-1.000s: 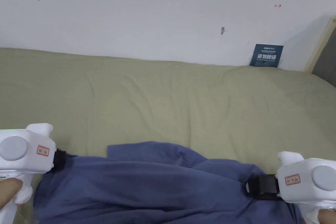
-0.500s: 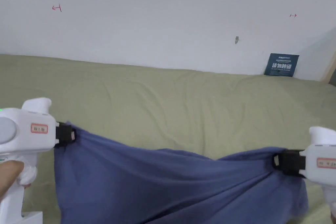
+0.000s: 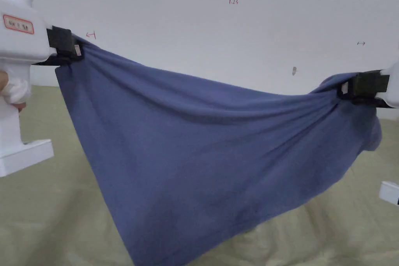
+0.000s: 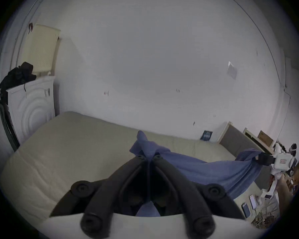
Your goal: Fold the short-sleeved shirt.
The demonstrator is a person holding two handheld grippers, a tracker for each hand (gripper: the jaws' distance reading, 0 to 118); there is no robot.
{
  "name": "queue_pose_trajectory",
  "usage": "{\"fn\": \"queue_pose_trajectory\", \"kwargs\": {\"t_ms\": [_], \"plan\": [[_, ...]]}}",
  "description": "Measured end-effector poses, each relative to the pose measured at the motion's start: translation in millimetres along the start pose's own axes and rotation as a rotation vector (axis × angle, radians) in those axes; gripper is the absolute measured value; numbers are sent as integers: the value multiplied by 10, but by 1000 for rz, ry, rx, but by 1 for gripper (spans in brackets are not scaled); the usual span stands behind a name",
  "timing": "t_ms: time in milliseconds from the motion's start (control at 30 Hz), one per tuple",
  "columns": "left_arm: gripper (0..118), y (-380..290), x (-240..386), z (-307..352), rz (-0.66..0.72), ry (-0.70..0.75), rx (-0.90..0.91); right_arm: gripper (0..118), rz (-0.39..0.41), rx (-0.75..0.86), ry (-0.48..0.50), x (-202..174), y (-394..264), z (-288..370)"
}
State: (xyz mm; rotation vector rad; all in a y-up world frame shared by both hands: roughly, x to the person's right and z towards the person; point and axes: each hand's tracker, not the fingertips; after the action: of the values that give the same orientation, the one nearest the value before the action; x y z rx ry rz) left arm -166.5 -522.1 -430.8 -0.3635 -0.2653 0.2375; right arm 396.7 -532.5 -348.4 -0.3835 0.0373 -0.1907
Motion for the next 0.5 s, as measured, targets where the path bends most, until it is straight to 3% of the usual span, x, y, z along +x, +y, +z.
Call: {"fn": "queue_pose_trajectory", "kwargs": {"t_ms": [233, 500], "plan": [[2, 444, 167, 6, -45, 25, 50, 8, 3, 85, 5, -77, 495, -160], [2, 598, 279, -52, -59, 52, 101, 8, 56, 145, -29, -129, 604, -350]]}}
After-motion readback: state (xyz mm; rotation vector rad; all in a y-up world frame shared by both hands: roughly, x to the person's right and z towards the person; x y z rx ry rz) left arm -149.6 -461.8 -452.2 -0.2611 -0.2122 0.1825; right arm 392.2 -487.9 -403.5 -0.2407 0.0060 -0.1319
